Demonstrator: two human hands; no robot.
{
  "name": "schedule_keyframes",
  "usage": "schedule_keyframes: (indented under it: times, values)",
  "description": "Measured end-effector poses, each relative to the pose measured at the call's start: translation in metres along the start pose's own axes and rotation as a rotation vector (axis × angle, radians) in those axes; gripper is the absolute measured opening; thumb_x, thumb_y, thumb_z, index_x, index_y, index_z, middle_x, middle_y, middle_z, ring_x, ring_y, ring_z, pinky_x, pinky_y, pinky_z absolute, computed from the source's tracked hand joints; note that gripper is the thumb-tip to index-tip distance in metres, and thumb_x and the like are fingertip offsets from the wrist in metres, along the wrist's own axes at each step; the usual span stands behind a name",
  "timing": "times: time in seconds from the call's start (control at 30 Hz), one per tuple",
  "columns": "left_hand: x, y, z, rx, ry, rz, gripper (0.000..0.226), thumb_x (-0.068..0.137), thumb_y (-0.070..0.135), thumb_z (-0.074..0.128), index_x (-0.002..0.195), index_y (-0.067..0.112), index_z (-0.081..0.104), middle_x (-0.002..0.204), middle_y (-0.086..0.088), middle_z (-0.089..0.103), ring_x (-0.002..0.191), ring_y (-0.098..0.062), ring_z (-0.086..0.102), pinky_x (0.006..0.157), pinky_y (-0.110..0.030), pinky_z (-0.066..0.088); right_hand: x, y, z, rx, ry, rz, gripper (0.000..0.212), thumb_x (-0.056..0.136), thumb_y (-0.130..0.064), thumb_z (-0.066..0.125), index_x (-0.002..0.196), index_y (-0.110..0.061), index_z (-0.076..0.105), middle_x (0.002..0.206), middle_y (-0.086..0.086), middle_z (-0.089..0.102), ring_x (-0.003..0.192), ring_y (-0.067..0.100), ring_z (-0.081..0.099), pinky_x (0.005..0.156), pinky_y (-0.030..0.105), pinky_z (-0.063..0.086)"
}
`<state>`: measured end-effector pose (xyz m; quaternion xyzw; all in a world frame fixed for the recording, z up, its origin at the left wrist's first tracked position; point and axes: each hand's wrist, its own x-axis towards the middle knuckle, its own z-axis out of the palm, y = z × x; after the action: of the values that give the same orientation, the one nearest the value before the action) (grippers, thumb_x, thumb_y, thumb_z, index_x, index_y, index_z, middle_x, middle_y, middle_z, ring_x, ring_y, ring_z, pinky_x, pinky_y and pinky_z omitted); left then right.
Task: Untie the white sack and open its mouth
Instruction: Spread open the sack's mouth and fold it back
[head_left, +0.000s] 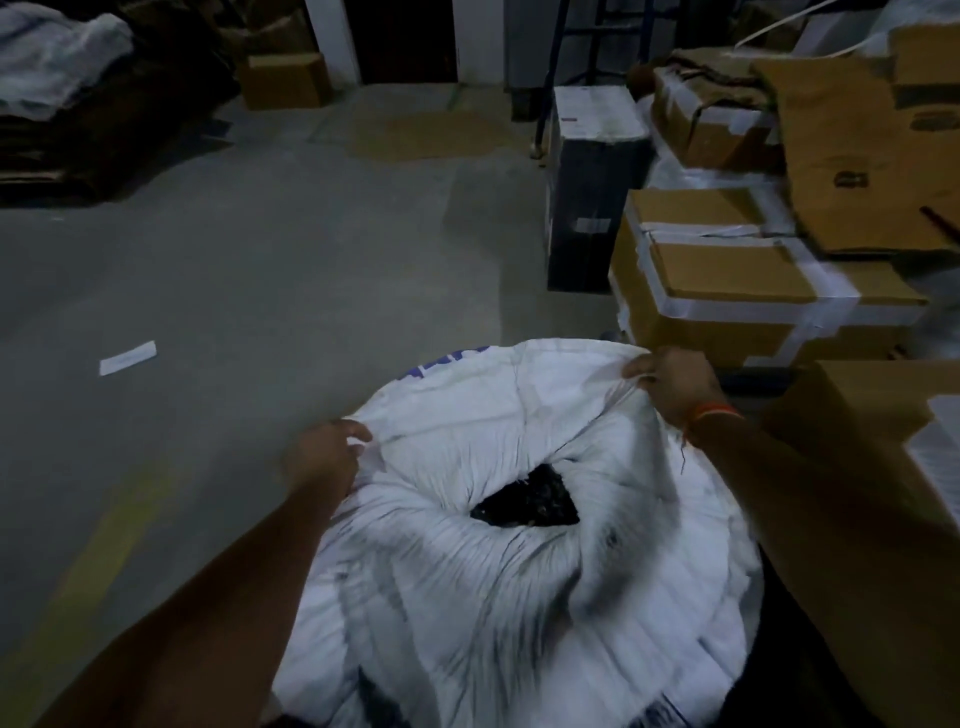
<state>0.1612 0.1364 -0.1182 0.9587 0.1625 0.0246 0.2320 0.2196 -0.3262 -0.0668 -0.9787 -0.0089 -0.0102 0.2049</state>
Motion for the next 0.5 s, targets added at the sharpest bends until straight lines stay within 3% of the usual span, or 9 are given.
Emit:
schedule_keyframes:
  times: [0.07, 0.17, 0.27, 0.33, 0.4, 0.43, 0.5]
  values:
    - [-0.008, -0.01, 0.0, 0.014, -0.016, 0.008, 0.014, 0.087, 0.018, 0.075, 0.086, 0.032, 0.077, 0.103, 0.001, 0.079, 0.087, -0.022, 0.074, 0.083, -0.033, 0.059, 0.007, -0.01, 0.011, -0.098, -0.044, -0.021, 0.031, 0.092, -0.001, 0.061, 0.109, -0.02, 0.078, 0.125, 0.008, 0.073, 0.112, 0.028, 0.068, 0.106, 0.033, 0.05]
    - [-0.018, -0.02, -0.002, 0.073, -0.059, 0.115, 0.017, 0.089, 0.024, 0.07, 0.094, 0.039, 0.077, 0.116, 0.002, 0.076, 0.101, -0.022, 0.072, 0.092, -0.034, 0.055, -0.004, -0.03, 0.02, -0.206, -0.127, -0.008, 0.032, 0.088, -0.005, 0.064, 0.106, -0.028, 0.077, 0.133, 0.007, 0.066, 0.12, 0.027, 0.061, 0.106, 0.04, 0.048]
    - [-0.031, -0.013, -0.018, 0.158, 0.004, 0.194, 0.021, 0.091, 0.024, 0.071, 0.108, 0.033, 0.077, 0.137, -0.007, 0.064, 0.122, -0.029, 0.062, 0.101, -0.04, 0.05, -0.039, -0.051, 0.011, -0.277, 0.064, -0.016, 0.03, 0.086, -0.021, 0.07, 0.112, -0.035, 0.073, 0.147, 0.011, 0.047, 0.132, 0.035, 0.038, 0.104, 0.048, 0.03]
    - [-0.048, -0.004, -0.036, 0.17, 0.194, 0.348, 0.025, 0.09, 0.02, 0.071, 0.113, 0.027, 0.074, 0.147, -0.01, 0.056, 0.133, -0.032, 0.052, 0.109, -0.046, 0.042, -0.08, -0.068, 0.001, -0.198, 0.264, -0.113, 0.032, 0.086, -0.02, 0.071, 0.118, -0.026, 0.072, 0.143, 0.016, 0.05, 0.131, 0.038, 0.039, 0.1, 0.049, 0.03]
    - [-0.08, 0.005, -0.055, 0.082, 0.348, 0.572, 0.022, 0.094, 0.018, 0.063, 0.114, 0.022, 0.072, 0.141, -0.009, 0.059, 0.129, -0.031, 0.054, 0.11, -0.042, 0.038, -0.135, -0.086, -0.006, -0.101, 0.418, -0.304, 0.03, 0.087, -0.018, 0.067, 0.116, -0.017, 0.073, 0.134, 0.019, 0.059, 0.124, 0.039, 0.05, 0.098, 0.051, 0.038]
    - [-0.101, 0.009, -0.063, 0.02, 0.358, 0.701, 0.021, 0.097, 0.019, 0.06, 0.114, 0.019, 0.072, 0.137, -0.008, 0.062, 0.126, -0.029, 0.057, 0.112, -0.036, 0.036, -0.167, -0.094, -0.003, -0.071, 0.431, -0.407, 0.03, 0.087, -0.019, 0.064, 0.115, -0.014, 0.074, 0.129, 0.02, 0.062, 0.12, 0.038, 0.054, 0.096, 0.051, 0.042]
    - [-0.146, 0.005, -0.064, -0.077, 0.209, 0.952, 0.028, 0.1, 0.028, 0.057, 0.123, 0.016, 0.07, 0.136, -0.006, 0.065, 0.129, -0.025, 0.058, 0.116, -0.034, 0.037, -0.229, -0.103, 0.012, -0.069, 0.35, -0.603, 0.033, 0.087, -0.024, 0.062, 0.116, -0.013, 0.073, 0.123, 0.017, 0.067, 0.114, 0.034, 0.058, 0.092, 0.047, 0.047]
